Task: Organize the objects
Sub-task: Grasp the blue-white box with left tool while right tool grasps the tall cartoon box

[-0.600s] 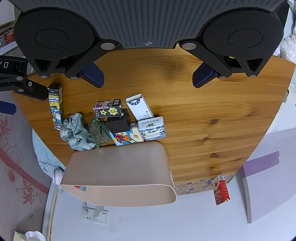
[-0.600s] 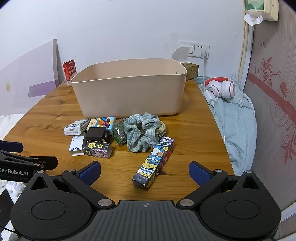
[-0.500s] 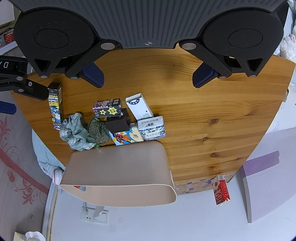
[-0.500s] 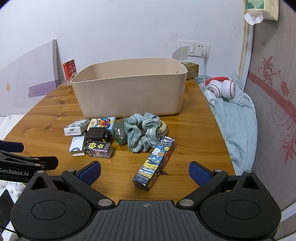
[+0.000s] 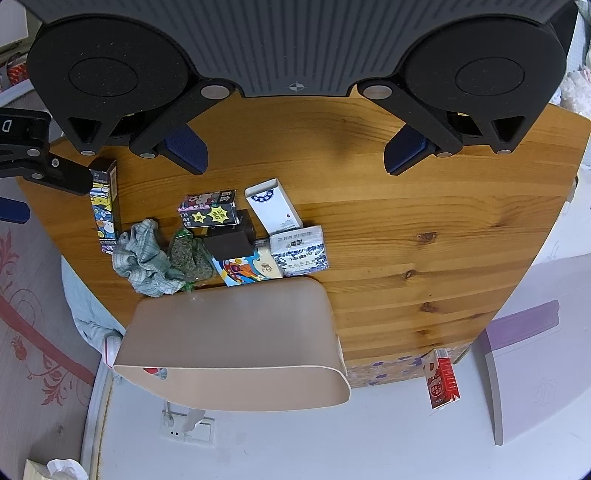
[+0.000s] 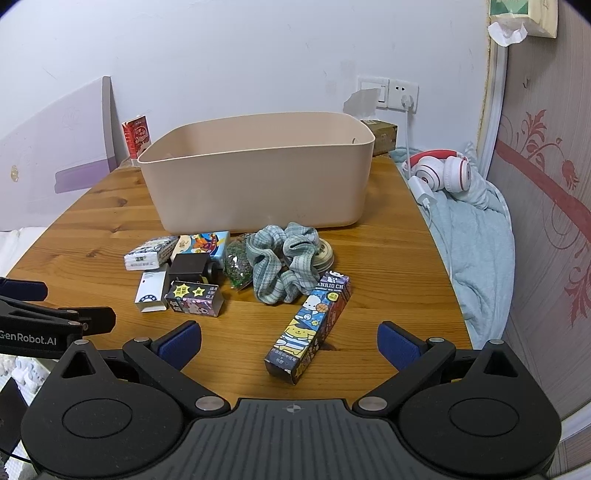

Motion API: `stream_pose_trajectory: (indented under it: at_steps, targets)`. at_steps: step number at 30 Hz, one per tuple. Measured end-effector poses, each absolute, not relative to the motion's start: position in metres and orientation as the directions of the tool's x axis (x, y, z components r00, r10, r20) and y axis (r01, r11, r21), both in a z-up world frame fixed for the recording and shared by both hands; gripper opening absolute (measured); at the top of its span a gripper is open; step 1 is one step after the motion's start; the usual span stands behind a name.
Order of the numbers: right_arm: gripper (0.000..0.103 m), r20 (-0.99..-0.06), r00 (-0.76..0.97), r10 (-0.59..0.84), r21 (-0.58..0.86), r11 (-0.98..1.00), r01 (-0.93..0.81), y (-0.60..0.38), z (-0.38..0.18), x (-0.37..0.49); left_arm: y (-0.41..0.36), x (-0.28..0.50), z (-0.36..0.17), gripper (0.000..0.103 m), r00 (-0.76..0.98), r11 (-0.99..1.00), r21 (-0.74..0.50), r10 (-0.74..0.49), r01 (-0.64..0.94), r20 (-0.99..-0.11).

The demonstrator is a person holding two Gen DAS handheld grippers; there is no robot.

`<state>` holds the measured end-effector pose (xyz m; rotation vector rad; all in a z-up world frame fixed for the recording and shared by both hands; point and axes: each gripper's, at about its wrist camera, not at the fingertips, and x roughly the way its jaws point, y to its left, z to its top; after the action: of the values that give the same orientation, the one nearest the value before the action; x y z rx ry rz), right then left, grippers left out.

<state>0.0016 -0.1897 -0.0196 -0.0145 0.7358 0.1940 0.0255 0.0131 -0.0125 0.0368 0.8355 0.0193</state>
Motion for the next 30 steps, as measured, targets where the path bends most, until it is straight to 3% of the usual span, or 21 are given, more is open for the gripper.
stream_pose_trajectory:
  at_steps: [19, 30]
  targets:
    - [0.103, -0.692, 0.705, 0.159, 0.061, 0.985, -0.162, -0.188, -0.035, 0.022, 0.020, 0.053, -0.029, 0.103, 0.658, 1.000, 0.024, 0.017, 0.002, -0.753]
    - [0.095, -0.712, 0.686, 0.148, 0.058, 0.987, -0.152, -0.188, -0.047, 0.046, 0.031, 0.087, -0.035, 0.103, 0.678, 0.999, 0.006, 0.026, -0.031, -0.734]
